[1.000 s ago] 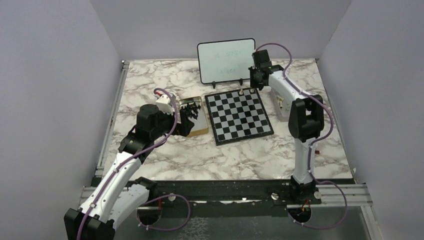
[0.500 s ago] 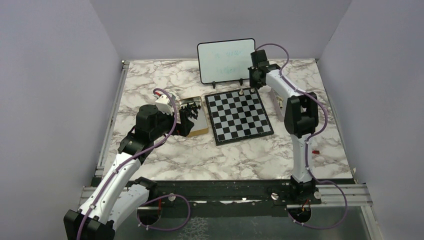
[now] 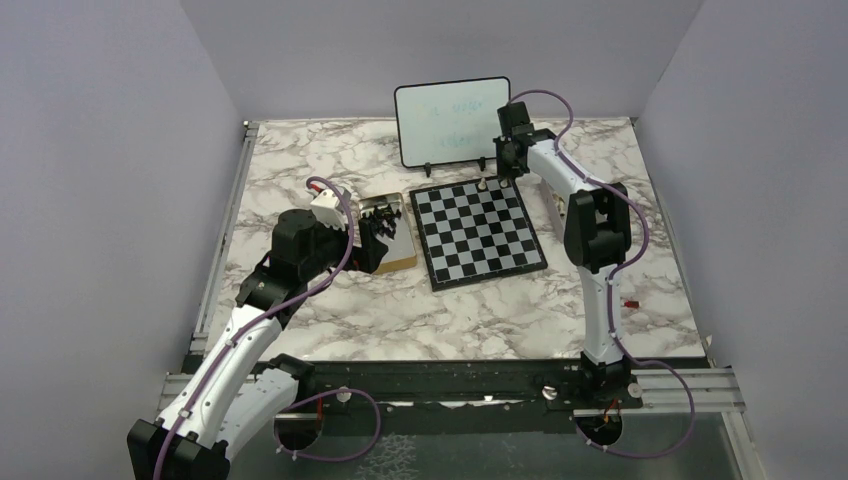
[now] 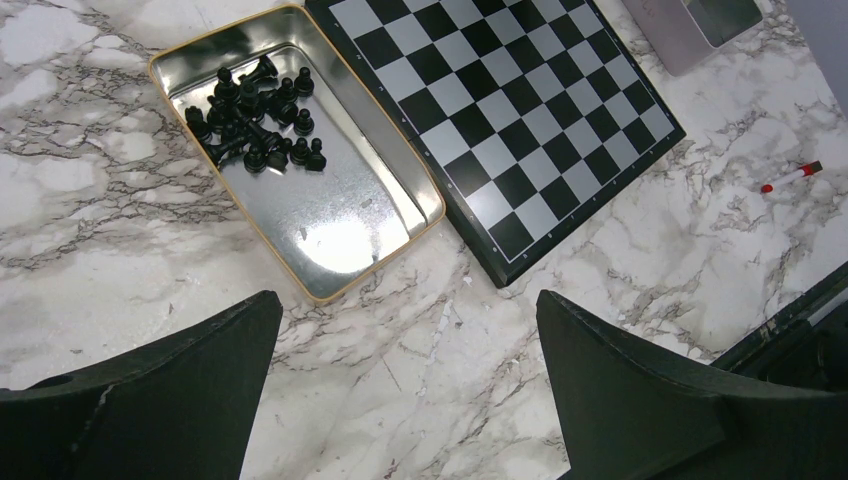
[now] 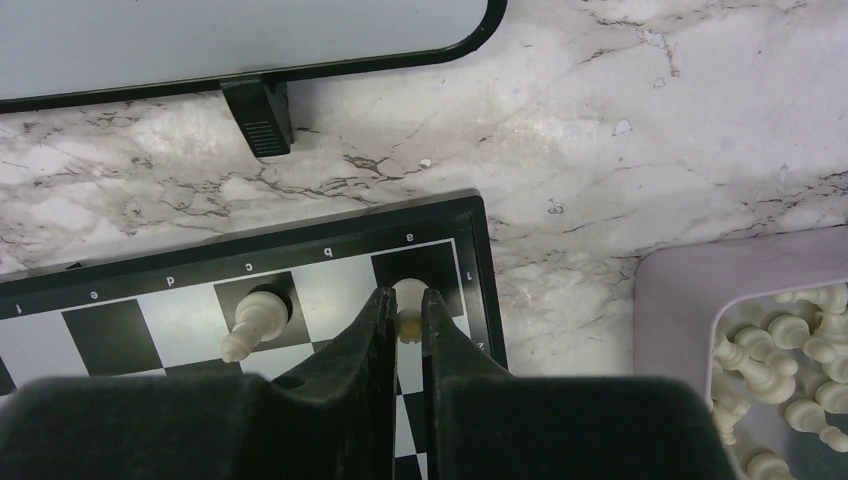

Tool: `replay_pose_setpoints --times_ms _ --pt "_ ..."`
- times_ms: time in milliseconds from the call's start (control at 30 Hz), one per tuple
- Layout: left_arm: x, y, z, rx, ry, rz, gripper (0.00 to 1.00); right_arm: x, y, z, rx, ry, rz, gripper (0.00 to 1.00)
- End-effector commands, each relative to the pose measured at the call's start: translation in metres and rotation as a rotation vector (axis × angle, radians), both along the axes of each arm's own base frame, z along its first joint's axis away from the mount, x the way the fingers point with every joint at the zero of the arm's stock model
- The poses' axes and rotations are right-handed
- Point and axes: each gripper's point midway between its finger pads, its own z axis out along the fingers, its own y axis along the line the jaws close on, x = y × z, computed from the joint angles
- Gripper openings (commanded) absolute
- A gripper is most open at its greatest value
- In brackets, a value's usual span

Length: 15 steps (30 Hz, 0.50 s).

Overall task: Set up the chess pieces on the board
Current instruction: Place the chess piece on the chessboard.

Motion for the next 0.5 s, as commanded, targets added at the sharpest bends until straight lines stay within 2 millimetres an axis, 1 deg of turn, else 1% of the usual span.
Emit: replay_pose_setpoints --times_ms 0,200,333,467 --pt "0.0012 0.0015 0.0030 0.003 -0.027 0.009 0.99 0.0016 -0.0044 -0.0061 -0.045 0.017 -0.008 0.14" --pt "0.0013 0.0015 0.0027 0.003 -0.026 0.009 0.99 0.0003 -0.0078 -0.0081 -0.063 0.026 -0.012 0.15" --pt "0.0013 0.0016 0.0020 0.004 -0.024 0.010 0.99 0.0002 -0.0050 -0.0091 -0.052 0.024 -0.001 0.16" --pt "0.0012 0.0016 0.0020 0.004 -0.024 0.009 0.99 -0.0007 -0.0034 -0.0121 -0.046 0.035 0.002 0.21"
